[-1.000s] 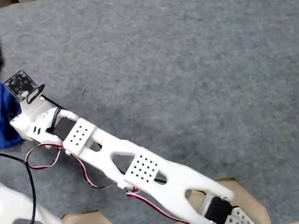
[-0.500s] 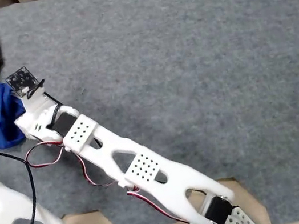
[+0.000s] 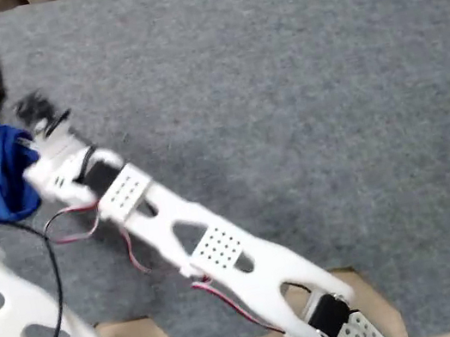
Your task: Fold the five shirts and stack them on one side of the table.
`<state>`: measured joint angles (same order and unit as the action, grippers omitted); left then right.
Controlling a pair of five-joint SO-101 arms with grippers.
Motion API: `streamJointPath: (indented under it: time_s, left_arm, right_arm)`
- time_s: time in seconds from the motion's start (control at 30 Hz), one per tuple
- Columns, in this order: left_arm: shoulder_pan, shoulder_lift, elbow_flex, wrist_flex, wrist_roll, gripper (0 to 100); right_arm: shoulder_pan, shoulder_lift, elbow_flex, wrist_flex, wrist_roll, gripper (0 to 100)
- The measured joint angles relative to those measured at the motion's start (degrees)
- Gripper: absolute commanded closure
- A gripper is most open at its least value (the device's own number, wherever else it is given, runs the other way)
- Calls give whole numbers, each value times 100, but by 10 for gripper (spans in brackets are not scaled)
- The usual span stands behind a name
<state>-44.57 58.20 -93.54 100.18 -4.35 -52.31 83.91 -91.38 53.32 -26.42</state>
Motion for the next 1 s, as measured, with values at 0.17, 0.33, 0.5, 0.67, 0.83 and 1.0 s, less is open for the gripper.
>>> streamJointPath:
  time_s: [0.17, 0.33, 0.5, 0.67, 0.83, 1.0]
  left_arm:
    - [448, -369, 0, 0, 0, 950]
    - [571, -457, 0, 0, -9, 836]
    - [404, 220, 0, -88, -9, 654]
    - [334, 1222, 0, -923, -9, 710]
    - [325, 1618, 0, -1424, -9, 868]
    - [448, 1618, 0, -1442, -9, 966]
  right_arm:
    - [589, -18, -141, 993, -352, 988]
    - [1029, -167, -141, 1820, -457, 988]
    - [1134, -343, -141, 2295, -457, 988]
    - [1134, -343, -141, 2716, -457, 989]
    - [1134, -343, -141, 2998, -457, 989]
    - [1196, -343, -141, 3015, -457, 989]
